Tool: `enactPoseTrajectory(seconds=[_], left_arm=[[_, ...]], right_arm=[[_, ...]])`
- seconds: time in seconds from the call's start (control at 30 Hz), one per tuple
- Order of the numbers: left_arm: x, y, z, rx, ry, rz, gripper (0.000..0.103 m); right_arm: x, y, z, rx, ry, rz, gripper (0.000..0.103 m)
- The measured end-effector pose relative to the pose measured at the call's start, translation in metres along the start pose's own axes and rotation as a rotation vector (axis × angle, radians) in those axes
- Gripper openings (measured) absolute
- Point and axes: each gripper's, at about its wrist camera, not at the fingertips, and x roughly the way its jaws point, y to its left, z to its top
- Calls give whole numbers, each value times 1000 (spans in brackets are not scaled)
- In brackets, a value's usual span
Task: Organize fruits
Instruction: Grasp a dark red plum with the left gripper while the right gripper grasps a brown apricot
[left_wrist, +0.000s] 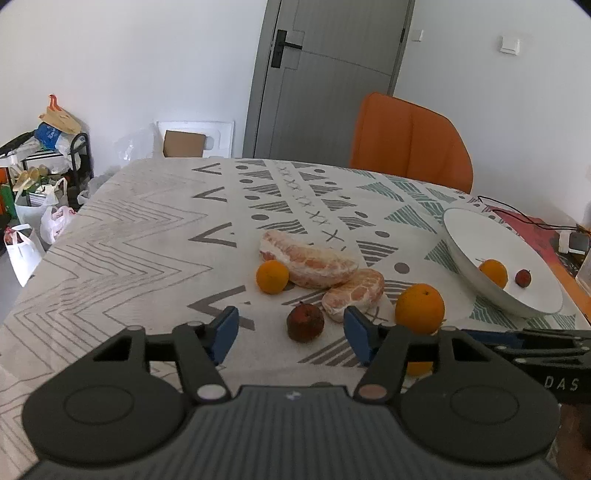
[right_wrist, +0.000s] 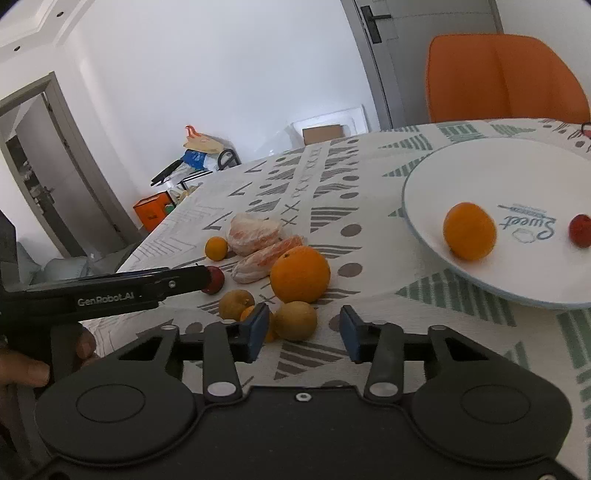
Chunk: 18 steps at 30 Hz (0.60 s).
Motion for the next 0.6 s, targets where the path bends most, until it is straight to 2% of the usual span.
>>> enactPoseTrajectory(seconds=[0.07,0.13,0.27,0.6], left_arm=[[5,-1,-1,1,11,-5,51],[10,-2,-2,-5,24,-10,41],[12,-3,-1,-12,29,-9,22],[-4,-15,2,9,9,-27,22]], right_arm=[[1,1,-1,-5,-6,15,37],[1,1,-1,-4,-5,20,25],[-2,-2,0,2,-8,15,25],[-19,-5,1,20,-58,-1,25]])
